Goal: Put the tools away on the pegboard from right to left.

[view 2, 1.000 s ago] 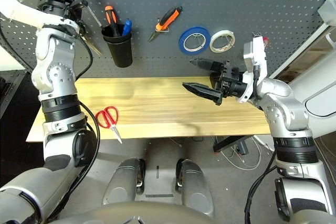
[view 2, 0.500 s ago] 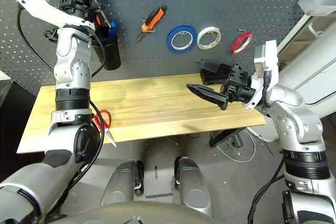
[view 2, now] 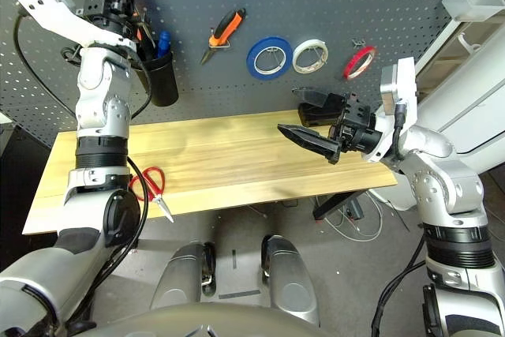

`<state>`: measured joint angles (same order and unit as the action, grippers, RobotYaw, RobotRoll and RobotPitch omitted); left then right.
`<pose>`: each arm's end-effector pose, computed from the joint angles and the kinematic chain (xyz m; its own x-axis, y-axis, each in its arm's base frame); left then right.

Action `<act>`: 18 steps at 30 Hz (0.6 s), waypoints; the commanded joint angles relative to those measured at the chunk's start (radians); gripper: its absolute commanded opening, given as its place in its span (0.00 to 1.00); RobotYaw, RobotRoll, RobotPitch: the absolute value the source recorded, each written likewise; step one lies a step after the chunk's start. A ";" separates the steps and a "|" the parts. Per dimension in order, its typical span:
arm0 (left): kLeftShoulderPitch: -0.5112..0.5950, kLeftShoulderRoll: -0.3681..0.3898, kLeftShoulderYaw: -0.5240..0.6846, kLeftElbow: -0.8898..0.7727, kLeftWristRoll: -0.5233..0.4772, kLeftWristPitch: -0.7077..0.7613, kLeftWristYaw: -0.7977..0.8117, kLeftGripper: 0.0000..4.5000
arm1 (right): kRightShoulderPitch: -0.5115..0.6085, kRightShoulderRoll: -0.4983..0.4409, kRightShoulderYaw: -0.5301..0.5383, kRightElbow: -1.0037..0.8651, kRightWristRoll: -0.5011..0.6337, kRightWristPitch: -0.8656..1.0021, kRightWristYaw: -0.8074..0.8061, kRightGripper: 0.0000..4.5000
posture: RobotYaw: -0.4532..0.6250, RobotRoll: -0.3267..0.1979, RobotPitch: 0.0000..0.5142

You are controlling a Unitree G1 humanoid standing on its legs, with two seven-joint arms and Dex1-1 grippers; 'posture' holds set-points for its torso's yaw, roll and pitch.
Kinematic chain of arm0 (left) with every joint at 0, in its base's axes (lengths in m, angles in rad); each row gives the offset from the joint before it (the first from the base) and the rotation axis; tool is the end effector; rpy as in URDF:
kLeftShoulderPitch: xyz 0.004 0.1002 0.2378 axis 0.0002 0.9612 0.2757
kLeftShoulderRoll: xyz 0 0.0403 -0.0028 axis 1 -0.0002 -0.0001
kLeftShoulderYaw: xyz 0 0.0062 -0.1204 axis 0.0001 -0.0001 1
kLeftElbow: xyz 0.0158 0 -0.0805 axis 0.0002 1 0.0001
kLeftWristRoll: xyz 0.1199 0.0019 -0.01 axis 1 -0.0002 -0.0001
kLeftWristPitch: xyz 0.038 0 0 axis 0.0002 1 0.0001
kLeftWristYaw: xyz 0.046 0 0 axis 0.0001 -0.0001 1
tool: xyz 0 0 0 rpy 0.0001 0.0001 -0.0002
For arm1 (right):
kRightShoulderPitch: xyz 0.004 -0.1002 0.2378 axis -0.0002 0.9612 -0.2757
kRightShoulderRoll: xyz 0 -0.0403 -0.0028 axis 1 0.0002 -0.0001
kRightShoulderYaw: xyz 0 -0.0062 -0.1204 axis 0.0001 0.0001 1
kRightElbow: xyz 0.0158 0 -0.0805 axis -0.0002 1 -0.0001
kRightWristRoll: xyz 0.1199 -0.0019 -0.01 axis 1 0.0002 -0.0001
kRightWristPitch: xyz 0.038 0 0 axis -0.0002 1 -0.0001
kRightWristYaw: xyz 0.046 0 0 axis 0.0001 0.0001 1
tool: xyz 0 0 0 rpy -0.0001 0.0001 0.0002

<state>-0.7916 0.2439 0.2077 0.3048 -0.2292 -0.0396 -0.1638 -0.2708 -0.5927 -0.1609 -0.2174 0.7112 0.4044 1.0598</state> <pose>0.3496 0.1923 0.2057 0.8446 -0.1051 0.5250 0.1293 0.9916 -0.0096 0.2585 -0.2497 0.1639 0.3814 0.9149 0.1323 -0.9170 0.3925 -0.0707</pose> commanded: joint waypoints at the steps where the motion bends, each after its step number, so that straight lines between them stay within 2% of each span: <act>1: 0.076 0.054 -0.011 -0.125 -0.003 0.087 -0.046 0.94 | -0.007 -0.001 0.012 0.022 -0.002 0.001 0.013 1.00 | 0.38 0.62 0.18; 2: 0.105 0.075 -0.002 -0.180 -0.018 0.124 -0.053 0.99 | -0.008 0.000 0.015 0.028 -0.004 -0.001 0.017 1.00 | 0.39 0.62 0.18; 10: 0.321 0.252 0.095 -0.602 -0.181 0.476 -0.107 0.99 | 0.005 0.022 0.086 0.078 -0.054 -0.020 0.048 1.00 | 0.48 0.62 0.26; 15: 0.485 0.330 0.221 -0.834 -0.334 0.701 -0.102 0.99 | -0.020 0.058 0.171 0.170 -0.150 -0.075 0.056 1.00 | 0.56 0.62 0.31; 18: 0.591 0.339 0.286 -0.907 -0.413 0.782 -0.109 0.99 | -0.046 0.081 0.242 0.256 -0.279 -0.162 0.027 1.00 | 0.58 0.62 0.32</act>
<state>-0.2357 0.5776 0.4669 -0.5576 -0.5893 0.6844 -0.2675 -0.3144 -0.5177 0.0458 -0.0069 0.5048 0.2873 1.1034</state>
